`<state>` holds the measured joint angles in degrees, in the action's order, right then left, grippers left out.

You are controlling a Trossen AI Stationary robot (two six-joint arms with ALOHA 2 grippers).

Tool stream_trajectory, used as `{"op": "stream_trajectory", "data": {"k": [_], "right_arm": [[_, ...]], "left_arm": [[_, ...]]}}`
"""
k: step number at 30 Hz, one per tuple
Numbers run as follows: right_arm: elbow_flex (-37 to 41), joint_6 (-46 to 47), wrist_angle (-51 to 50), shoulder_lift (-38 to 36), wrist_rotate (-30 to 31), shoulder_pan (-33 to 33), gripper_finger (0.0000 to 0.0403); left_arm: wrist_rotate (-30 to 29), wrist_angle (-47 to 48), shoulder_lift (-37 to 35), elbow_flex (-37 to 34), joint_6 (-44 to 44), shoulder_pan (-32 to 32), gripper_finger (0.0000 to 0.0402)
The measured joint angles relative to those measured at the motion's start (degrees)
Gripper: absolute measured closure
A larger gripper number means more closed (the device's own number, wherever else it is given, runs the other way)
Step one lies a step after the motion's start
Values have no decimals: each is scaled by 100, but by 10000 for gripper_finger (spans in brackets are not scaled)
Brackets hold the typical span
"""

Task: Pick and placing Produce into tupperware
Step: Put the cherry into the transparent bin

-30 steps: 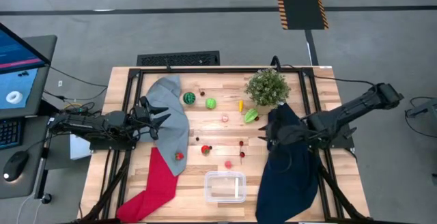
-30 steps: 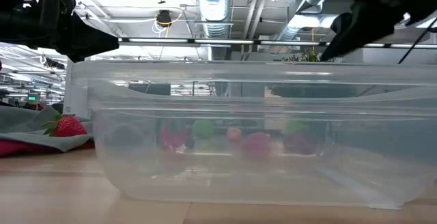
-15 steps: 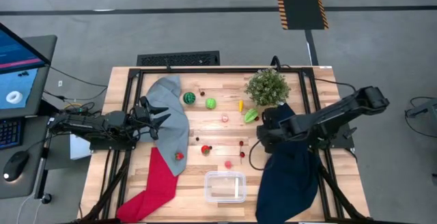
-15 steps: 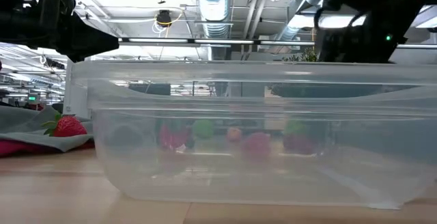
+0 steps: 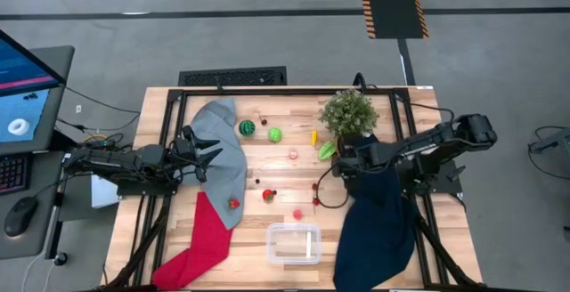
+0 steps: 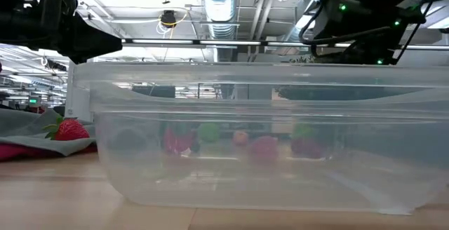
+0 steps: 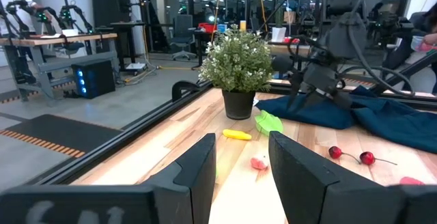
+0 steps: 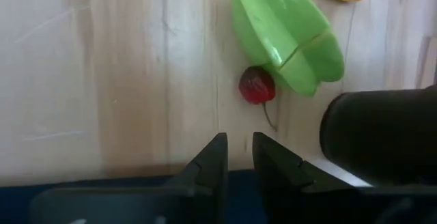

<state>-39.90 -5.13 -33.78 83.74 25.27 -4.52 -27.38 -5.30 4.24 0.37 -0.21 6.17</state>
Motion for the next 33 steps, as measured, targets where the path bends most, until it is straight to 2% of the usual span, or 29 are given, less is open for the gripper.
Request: {"op": "stream_trajectory", "data": {"k": [5,12,22,28,33], "right_arm": [[0,-331,89,-2,-413,408,310],[0,-739,377,-4,-612,841,310],[0,-844,495,30,-1051,1079,310],[-9,-841,792,282,-1036,977,310],[-9,-846,757,487,-778,990,310]], "left_arm": [[0,2,-1,-1,-2,-2,274],[0,1,-1,1,0,-2,274],[0,2,0,0,-1,0,274],[0,2,0,0,0,0,274],[4,0,1,-1,0,-2,274]]}}
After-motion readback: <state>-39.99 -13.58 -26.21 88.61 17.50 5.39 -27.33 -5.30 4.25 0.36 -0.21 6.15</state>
